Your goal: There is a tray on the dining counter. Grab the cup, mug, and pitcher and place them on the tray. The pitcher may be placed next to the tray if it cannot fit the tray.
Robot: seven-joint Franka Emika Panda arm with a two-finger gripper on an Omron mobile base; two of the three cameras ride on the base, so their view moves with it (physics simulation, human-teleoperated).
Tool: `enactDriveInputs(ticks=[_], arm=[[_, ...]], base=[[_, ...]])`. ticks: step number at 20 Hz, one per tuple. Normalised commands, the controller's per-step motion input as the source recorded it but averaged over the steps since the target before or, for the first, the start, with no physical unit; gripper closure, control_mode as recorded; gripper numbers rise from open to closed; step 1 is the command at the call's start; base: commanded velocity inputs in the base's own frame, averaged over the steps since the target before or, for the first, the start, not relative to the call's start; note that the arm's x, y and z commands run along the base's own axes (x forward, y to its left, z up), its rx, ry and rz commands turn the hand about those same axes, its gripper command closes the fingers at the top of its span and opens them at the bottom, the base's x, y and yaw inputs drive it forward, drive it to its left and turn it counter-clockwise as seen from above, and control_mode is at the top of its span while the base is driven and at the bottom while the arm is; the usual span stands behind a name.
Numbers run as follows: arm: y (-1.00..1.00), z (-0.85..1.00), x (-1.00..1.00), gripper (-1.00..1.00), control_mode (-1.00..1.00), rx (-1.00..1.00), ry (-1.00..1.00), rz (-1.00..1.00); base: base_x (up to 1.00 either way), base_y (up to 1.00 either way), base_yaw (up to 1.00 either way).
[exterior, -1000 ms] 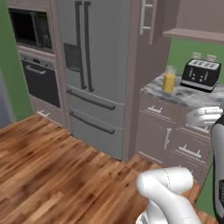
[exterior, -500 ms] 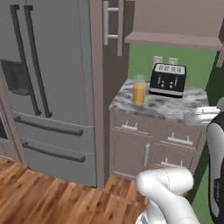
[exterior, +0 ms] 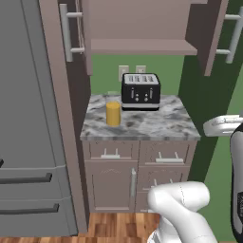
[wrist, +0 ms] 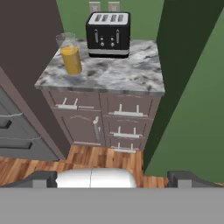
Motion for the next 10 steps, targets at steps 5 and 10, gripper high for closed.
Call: enactDriveInputs(ticks=[5, 10], arm=[[0.00, 0.00, 0.00, -1.00, 1.00, 0.00, 0.00, 0.00], [0.00, 0.00, 0.00, -1.00, 1.00, 0.00, 0.00, 0.00]], base=[[0.16, 1.00, -0.15], [0.64, -0.01, 0.00]])
